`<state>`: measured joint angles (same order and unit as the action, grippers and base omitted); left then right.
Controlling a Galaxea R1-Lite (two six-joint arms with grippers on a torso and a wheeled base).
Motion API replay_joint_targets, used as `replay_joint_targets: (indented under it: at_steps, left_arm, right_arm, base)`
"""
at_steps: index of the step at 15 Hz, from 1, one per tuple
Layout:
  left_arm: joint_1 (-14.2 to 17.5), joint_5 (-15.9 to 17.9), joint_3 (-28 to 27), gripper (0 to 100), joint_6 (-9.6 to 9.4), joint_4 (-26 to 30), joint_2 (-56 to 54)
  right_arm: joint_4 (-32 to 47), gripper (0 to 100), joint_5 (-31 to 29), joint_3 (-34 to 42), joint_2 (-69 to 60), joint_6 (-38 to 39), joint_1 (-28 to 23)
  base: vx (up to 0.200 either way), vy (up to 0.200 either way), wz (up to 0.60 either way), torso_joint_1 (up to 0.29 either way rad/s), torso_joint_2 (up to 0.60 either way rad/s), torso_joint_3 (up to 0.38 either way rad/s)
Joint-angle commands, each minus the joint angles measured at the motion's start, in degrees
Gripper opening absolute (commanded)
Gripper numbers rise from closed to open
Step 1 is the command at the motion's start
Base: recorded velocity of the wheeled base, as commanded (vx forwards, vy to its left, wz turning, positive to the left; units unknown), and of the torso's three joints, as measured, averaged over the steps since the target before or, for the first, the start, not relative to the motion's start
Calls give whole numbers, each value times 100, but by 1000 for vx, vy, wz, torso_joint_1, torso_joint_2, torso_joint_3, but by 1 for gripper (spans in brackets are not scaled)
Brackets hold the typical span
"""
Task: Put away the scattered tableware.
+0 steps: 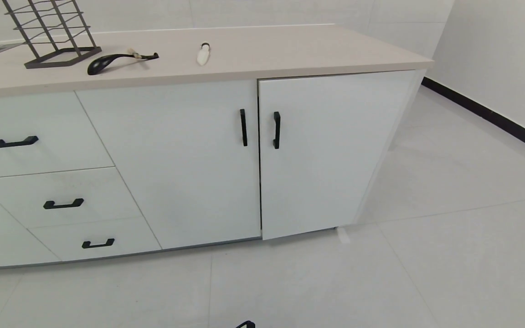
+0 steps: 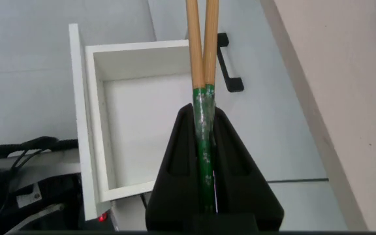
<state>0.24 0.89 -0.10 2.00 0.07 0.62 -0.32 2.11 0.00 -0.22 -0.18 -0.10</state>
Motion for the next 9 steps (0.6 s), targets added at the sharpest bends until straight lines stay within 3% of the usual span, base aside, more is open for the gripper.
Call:
replay_joint_targets:
  at_steps: [1,3,9]
  left_arm:
    - [2,-1,1,100,2,-7,8]
    - [-16,-1,1,100,2,-7,-27]
    - [-16,-10,1,100,46,-16,-36]
  right_arm:
    - [-3,0,0,0,22,-8,1]
    - [-3,0,-18,0,22,-43,1]
    - [-3,0,-26,0,22,-43,1]
  base:
    - [0,200,0,-2,2,2]
    - [0,200,0,2,2,5]
    - [0,0,600,4,0,3]
